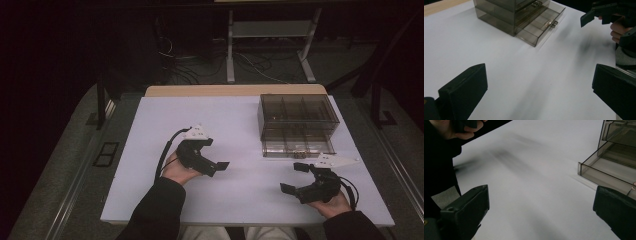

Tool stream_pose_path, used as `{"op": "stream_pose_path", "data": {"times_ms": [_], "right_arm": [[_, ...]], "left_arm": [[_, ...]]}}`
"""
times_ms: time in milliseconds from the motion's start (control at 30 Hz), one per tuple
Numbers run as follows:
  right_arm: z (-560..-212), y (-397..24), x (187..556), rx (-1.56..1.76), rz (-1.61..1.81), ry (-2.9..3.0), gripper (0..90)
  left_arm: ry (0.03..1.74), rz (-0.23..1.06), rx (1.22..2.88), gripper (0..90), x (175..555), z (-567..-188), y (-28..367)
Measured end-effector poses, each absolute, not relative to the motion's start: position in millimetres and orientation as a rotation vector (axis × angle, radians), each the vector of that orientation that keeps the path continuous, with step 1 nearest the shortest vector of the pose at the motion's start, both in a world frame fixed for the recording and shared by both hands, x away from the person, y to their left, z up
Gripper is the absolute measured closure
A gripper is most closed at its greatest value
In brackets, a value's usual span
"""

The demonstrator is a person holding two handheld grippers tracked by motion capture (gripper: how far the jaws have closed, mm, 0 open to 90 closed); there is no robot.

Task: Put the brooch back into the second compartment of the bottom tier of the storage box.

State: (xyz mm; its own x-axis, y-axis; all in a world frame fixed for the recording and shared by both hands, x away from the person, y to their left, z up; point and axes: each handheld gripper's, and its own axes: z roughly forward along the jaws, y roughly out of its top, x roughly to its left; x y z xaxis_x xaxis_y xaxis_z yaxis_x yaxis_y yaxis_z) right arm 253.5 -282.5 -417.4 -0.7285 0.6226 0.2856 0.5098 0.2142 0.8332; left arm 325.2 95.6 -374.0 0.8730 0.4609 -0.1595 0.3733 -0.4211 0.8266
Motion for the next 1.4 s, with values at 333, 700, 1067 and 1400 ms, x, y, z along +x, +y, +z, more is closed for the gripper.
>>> {"op": "stream_pose_path", "data": {"times_ms": [333,700,1067,1400], "right_arm": [[-418,-283,254,1.111,1.545,2.36,0.2],[-418,-283,254,1.123,1.54,2.352,0.2],[-419,-284,254,1.13,1.534,2.344,0.2],[-420,-284,255,1.142,1.527,2.337,0.2]], "left_arm": [[0.658,0.129,2.013,0.0,313,-387,118],[0.704,0.161,1.953,0.0,298,-397,142],[0.76,0.171,1.938,0.0,287,-410,161],[0.795,0.186,1.899,0.0,275,-419,174]]}}
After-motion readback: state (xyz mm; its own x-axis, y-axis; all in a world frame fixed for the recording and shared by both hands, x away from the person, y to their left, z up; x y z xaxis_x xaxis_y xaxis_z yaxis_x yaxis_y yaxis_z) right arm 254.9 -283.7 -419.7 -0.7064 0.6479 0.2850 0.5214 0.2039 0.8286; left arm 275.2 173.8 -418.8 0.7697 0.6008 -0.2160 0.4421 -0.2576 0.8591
